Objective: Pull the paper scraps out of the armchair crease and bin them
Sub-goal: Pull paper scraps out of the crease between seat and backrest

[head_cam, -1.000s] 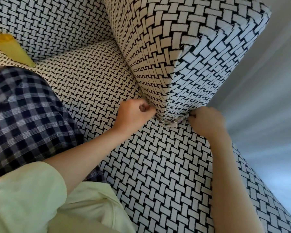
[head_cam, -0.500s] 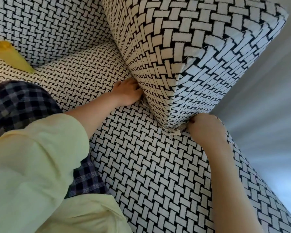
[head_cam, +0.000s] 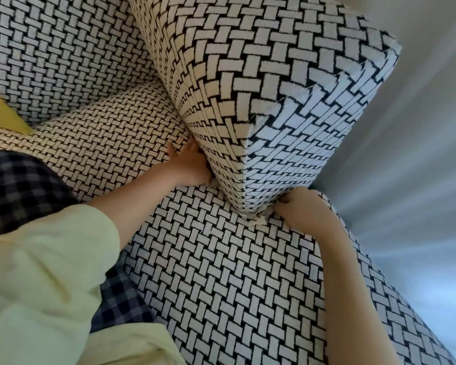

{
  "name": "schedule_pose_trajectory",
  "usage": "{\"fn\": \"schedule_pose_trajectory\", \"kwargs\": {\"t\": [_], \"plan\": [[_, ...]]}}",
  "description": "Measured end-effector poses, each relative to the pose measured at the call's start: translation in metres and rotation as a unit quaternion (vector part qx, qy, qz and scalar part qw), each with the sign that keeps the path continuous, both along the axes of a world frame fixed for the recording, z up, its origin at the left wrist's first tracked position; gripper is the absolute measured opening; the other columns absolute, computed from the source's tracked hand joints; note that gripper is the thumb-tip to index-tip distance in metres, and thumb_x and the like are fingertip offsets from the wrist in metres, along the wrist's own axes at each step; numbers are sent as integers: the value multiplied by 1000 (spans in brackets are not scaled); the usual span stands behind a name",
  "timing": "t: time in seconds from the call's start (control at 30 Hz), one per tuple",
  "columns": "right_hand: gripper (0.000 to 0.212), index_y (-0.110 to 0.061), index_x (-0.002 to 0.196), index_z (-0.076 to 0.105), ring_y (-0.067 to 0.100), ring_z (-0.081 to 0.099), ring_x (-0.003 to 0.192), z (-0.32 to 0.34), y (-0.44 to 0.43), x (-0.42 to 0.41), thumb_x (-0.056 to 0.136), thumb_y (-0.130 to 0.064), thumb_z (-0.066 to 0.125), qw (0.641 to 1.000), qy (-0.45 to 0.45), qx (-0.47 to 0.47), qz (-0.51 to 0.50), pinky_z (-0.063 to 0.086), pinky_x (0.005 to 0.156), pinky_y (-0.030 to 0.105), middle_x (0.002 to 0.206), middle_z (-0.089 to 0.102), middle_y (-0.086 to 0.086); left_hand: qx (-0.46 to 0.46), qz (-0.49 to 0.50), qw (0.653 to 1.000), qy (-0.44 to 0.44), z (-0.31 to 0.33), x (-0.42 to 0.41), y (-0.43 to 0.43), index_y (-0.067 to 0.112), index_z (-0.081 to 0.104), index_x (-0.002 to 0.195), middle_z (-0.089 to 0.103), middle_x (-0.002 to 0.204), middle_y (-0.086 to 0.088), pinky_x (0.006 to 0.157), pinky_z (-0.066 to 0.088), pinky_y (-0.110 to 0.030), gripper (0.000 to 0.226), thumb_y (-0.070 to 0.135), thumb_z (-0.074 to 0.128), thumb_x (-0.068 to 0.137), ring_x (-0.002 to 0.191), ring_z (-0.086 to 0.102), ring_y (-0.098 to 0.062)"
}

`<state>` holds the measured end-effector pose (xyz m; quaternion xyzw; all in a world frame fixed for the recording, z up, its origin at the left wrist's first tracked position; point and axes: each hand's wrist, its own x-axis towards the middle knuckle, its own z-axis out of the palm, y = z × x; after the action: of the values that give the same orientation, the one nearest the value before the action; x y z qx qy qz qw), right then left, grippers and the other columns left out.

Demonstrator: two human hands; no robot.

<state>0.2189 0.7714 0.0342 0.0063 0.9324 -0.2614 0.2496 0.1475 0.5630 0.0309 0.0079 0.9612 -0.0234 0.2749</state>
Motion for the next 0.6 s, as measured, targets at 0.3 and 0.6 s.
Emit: {"fn": "schedule_pose_trajectory", "kwargs": {"t": [0.3, 0.6], "plan": [[42, -10, 49, 31, 15, 32, 46, 2, -6, 3, 87, -13, 49, 997, -6, -51, 61, 25, 47, 24, 47, 32, 2, 37, -5, 999, -17, 7, 29, 17, 15, 9, 150, -6, 157, -9, 112, -14, -56, 67, 30, 43, 93, 144, -13, -25], [41, -10, 48, 32, 18, 32, 43, 0, -16, 7, 84, -9, 50, 994, -34, -103, 32, 27, 50, 24, 41, 35, 0, 104, -28, 994, 0, 1, 53, 23, 18, 24, 147, -2, 157, -8, 110, -18, -53, 57, 25, 41, 93, 144, -12, -24]]}}
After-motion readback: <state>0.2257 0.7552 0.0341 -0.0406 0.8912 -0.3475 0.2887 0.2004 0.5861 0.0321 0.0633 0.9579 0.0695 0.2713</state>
